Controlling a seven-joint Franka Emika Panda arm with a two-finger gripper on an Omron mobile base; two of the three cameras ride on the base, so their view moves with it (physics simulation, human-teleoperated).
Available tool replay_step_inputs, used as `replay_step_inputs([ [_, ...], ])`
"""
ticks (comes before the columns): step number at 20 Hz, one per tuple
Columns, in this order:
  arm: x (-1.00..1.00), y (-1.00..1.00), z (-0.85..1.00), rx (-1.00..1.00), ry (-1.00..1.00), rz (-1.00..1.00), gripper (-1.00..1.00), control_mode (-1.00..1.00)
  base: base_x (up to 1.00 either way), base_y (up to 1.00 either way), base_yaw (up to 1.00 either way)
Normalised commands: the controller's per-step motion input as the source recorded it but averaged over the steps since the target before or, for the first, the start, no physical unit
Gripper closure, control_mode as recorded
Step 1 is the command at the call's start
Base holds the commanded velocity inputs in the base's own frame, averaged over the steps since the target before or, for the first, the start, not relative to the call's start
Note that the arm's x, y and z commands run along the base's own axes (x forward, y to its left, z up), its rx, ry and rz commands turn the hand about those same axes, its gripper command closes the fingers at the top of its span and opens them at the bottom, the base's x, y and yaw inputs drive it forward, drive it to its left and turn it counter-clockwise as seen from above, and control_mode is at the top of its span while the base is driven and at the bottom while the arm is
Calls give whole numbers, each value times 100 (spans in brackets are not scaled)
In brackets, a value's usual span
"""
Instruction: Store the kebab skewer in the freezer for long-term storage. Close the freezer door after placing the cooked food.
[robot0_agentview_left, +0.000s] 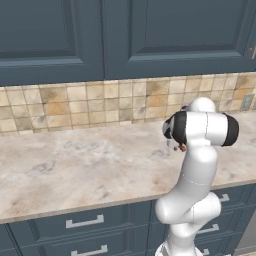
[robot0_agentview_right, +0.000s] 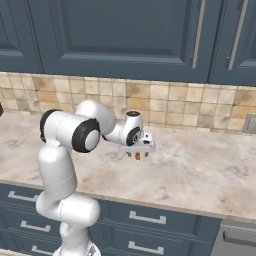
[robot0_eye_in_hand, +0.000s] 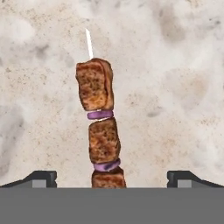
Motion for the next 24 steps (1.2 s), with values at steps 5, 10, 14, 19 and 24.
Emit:
replay_step_inputs([
  [5,0,0,-31,0,0,0,-100,-100,0,0,0],
  [10,0,0,-17,1,0,0,-100,-100,0,0,0],
  [14,0,0,-12,1,0,0,100,-100,0,0,0],
  [19,0,0,-8,0,0,0,100,-100,0,0,0],
  [24,0,1,0,0,0,0,100,-100,0,0,0],
])
